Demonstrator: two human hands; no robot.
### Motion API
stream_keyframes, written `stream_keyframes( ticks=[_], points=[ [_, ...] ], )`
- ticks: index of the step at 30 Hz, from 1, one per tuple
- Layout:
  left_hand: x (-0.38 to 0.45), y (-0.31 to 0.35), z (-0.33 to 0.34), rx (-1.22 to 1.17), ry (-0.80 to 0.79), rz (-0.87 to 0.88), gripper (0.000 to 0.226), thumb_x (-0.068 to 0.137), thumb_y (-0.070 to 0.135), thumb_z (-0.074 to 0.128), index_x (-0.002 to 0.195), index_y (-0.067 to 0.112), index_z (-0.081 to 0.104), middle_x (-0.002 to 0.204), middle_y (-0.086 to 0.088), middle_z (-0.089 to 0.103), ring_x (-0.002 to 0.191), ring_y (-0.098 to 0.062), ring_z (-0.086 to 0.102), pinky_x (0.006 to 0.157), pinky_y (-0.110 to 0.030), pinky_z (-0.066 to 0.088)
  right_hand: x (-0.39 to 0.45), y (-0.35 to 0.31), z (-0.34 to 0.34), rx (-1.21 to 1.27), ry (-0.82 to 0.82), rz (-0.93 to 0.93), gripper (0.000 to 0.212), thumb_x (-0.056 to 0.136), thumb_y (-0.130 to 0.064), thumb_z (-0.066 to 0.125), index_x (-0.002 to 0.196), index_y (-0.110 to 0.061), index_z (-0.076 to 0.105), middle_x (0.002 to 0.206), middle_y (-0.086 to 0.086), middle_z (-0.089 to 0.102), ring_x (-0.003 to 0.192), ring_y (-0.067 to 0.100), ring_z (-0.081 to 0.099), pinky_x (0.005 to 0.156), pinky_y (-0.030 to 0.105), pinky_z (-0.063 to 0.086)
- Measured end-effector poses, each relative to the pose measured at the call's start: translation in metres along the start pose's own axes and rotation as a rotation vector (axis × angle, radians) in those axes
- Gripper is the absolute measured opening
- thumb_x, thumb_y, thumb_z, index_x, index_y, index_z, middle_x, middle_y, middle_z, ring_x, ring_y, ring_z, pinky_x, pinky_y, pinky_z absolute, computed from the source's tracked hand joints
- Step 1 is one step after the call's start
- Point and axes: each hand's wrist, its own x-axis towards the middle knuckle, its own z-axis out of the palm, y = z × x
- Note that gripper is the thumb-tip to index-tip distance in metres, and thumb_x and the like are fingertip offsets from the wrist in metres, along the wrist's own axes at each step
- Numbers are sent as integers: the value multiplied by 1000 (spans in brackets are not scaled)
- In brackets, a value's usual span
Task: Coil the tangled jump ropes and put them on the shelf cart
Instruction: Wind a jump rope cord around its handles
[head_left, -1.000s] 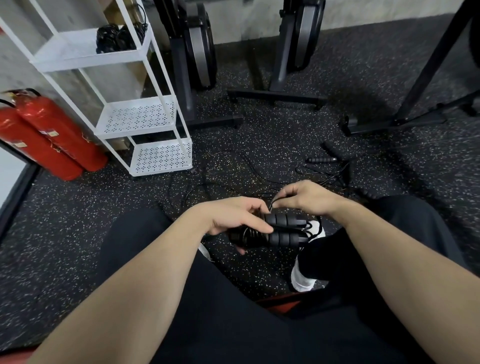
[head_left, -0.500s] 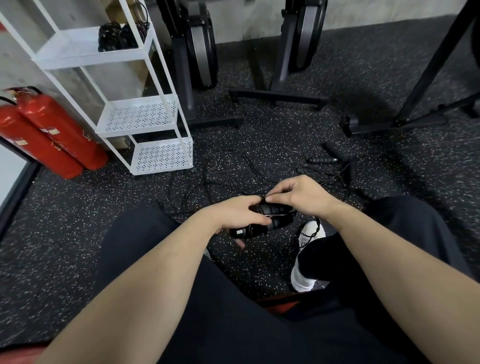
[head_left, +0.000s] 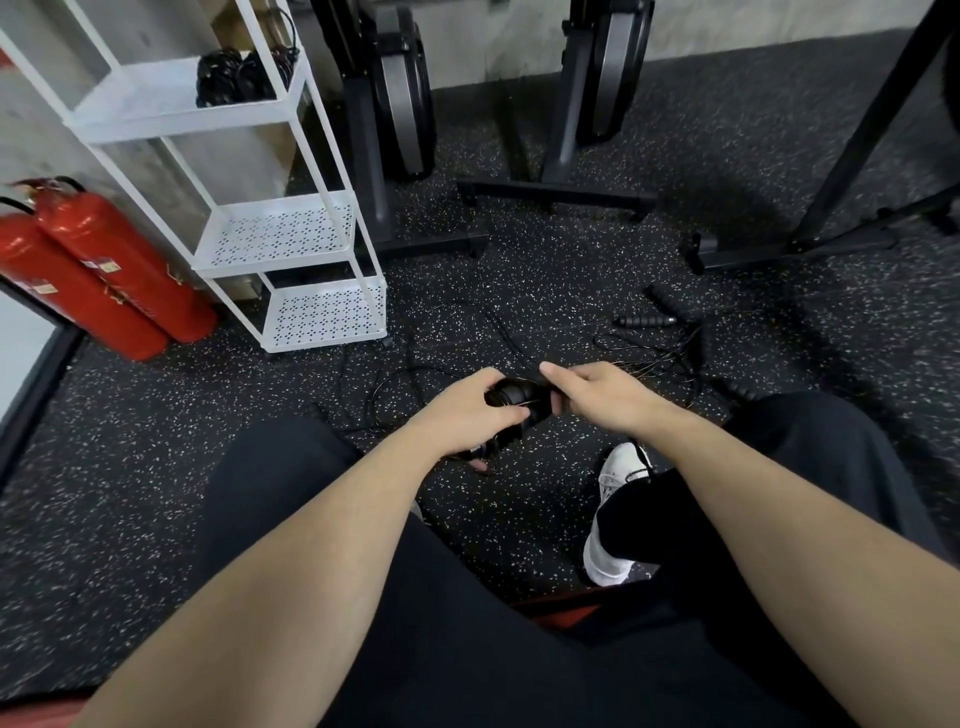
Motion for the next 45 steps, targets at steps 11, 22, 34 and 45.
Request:
stream_keyframes(
  ticks=[11,22,34,45],
  points=[
    [3,3,2,-473,-28,-103,33,89,19,75,121,22,67,119,-14,69,98,-33,72,71,-52,64,-2,-6,6,198,-108,-245,32,105,-33,53,84,-13,66,57,-3,50,47,12,44,47,22,40],
    [-4,3,-13,-787,-94,-106,22,102,18,60,121,10,63,106,-18,75,82,-28,73,61,-38,60,6,1,2,280,-131,-126,33,104,-43,51,89,-20,68,56,-13,45,53,9,37,52,22,32],
    [-12,14,-9,-838,-105,-91,57,98,59,52,125,12,67,105,-14,76,82,-21,73,62,-35,61,1,5,-5,401,-127,-146,33,97,-45,61,80,-17,61,53,-9,41,48,9,34,49,22,32],
    [-11,14,-31,-1212,30,-14,44,104,48,52,126,11,63,103,-15,77,90,-25,74,86,-51,62,-4,-4,-17,434,-157,-264,38,107,-43,43,90,-18,66,59,-9,35,55,12,30,54,26,29]
  ],
)
